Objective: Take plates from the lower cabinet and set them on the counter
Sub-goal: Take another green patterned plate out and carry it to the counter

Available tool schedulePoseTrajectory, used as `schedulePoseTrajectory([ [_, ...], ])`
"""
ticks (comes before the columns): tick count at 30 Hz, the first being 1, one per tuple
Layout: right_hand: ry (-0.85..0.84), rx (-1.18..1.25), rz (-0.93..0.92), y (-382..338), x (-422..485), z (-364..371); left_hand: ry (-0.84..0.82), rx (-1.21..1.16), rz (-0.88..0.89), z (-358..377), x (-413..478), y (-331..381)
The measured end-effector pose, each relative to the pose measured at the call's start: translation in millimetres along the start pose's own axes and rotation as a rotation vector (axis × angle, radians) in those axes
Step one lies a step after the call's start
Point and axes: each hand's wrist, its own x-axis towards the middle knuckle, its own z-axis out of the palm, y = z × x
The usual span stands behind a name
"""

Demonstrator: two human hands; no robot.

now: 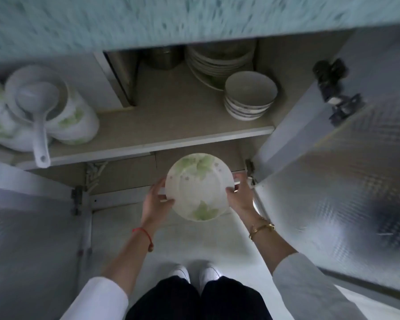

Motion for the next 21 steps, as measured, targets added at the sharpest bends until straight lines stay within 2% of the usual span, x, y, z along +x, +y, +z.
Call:
schedulePoseTrajectory([
  [5, -0.013, 0.009, -0.014, -49, -92, -79, -0.007, 0.008, -0.053, -39, -107, 77],
  [13, 0.021, 0.096, 0.04, -135, -226, -218, -0.093, -0.043, -0.007, -91, -252, 224],
  [21, 0.17, 0.269, 0.05, -223, -309, -340, -0.23, 0.082, 0.187, -127, -319, 370],
])
